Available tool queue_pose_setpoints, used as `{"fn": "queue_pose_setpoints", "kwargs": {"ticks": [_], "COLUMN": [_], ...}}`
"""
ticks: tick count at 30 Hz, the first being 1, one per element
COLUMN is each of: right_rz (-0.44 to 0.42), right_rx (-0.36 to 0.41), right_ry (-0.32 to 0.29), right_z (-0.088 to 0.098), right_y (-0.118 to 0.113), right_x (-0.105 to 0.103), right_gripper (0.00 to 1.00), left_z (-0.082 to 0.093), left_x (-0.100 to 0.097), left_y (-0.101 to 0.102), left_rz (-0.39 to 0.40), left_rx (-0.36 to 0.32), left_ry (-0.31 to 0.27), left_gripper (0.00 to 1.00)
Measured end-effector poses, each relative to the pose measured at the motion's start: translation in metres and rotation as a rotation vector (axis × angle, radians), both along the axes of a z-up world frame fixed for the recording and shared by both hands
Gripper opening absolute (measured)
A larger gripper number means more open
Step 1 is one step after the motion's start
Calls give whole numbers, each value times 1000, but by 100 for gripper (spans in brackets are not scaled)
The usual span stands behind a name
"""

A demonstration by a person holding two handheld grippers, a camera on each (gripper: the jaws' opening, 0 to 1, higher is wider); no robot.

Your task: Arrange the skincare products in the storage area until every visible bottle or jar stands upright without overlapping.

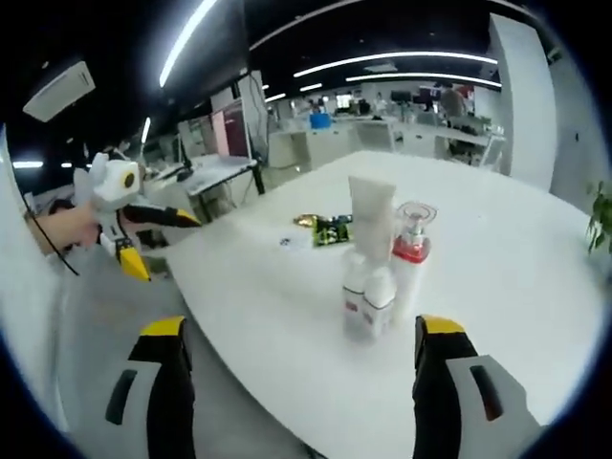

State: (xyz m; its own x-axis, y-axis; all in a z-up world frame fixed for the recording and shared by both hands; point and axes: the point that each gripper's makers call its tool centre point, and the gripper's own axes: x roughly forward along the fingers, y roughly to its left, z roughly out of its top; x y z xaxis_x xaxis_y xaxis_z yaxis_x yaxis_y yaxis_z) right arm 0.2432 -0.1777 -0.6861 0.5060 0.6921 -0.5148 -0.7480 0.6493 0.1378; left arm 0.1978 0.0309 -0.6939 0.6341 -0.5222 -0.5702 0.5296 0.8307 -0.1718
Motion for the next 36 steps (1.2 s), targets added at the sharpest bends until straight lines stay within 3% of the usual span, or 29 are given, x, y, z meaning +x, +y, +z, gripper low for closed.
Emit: {"fn": "queue_pose_setpoints", "kwargs": {"ticks": [7, 14, 36], "right_rz": [-58, -98, -125], "right_rx": [48, 48, -26], "right_ry": [21, 34, 46], "right_z": [0, -7, -19], "right_y": [9, 9, 4], "right_x": [-9, -11, -11], "right_gripper": [99, 99, 98], "left_z": [1, -5, -12], "left_x": [-7, -8, 12], "left_y": [13, 19, 22], "left_rz": [18, 4, -48], "left_rx": [-15, -15, 1], "left_ry": [11, 25, 50], "left_gripper": [99, 99, 99]}}
